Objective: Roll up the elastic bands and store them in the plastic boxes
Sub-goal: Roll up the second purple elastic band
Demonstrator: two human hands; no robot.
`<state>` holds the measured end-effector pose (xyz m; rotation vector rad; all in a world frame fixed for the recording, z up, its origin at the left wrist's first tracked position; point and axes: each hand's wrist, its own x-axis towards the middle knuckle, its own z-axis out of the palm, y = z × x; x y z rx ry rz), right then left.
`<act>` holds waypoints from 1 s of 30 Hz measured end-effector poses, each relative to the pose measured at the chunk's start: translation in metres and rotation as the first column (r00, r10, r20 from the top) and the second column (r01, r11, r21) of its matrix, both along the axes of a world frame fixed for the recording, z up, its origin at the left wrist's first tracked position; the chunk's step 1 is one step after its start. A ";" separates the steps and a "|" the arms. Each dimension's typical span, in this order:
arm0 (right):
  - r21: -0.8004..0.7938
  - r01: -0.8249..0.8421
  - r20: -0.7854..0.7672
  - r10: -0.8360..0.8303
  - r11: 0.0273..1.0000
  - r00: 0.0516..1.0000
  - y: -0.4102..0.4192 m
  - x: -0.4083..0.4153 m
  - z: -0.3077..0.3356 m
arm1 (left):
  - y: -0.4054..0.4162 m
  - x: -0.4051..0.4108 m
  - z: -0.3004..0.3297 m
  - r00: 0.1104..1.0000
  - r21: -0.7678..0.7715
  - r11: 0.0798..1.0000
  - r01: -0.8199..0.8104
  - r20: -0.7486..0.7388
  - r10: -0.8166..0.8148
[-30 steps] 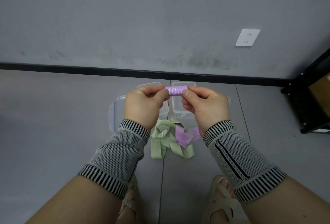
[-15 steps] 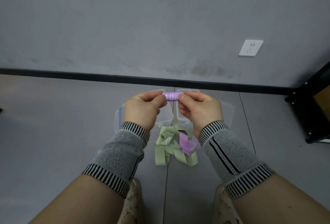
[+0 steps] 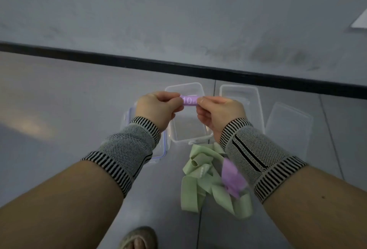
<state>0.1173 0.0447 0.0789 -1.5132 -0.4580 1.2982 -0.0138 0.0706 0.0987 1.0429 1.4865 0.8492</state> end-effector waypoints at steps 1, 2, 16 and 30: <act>-0.024 0.007 -0.007 -0.007 1.000 1.000 0.011 0.000 -0.020 | 0.011 0.000 -0.020 1.000 -0.013 1.000 0.009 -0.006 -0.009; -0.045 0.020 -0.018 -0.020 0.999 1.000 0.020 -0.001 -0.038 | 0.020 -0.001 -0.041 1.000 -0.029 0.999 0.017 -0.006 -0.017; -0.248 -0.055 0.220 0.112 0.967 0.969 0.138 -0.010 -0.188 | 0.112 -0.040 -0.202 0.443 -0.003 0.869 0.495 -0.859 -0.256; -0.297 -0.069 0.337 0.173 0.952 0.926 0.189 -0.025 -0.243 | 0.115 -0.040 -0.231 0.420 0.082 0.821 0.565 -0.885 -0.200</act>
